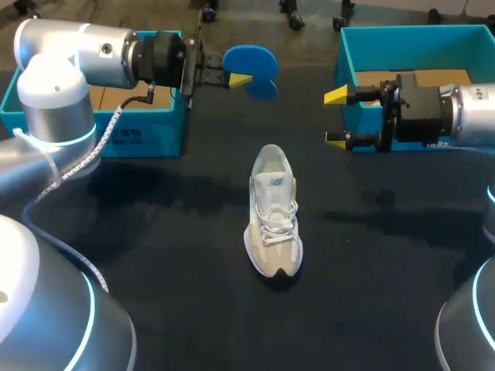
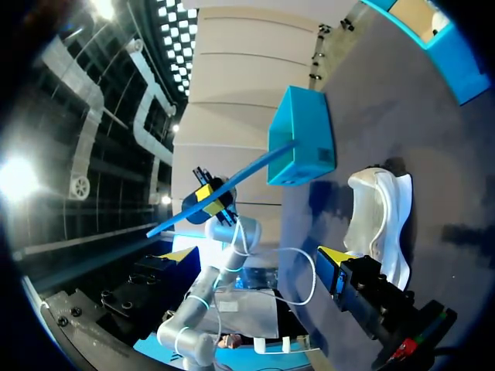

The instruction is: Take the shoe out of the shoebox, open the shoe tongue, remove and reinsert the insole, then place the shoe into the shoebox

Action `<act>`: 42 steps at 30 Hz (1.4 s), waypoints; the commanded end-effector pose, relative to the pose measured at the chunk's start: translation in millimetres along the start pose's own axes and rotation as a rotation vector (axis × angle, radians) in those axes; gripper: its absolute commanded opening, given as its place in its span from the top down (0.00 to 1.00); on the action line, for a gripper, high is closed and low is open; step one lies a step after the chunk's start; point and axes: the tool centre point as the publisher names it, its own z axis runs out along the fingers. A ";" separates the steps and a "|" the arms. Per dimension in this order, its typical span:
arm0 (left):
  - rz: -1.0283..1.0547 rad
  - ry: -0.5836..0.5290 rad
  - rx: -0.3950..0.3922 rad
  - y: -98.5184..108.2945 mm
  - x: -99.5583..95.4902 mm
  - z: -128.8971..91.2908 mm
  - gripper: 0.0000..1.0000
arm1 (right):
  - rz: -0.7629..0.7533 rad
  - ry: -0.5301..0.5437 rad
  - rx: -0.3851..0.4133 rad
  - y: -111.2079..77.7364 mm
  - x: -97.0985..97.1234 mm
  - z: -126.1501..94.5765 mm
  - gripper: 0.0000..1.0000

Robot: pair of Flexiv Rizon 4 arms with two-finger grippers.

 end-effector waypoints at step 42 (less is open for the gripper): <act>1.007 -0.052 -0.173 51.7 22.0 36.8 1.00 | -0.016 0.032 0.019 3.9 -1.6 43.4 0.09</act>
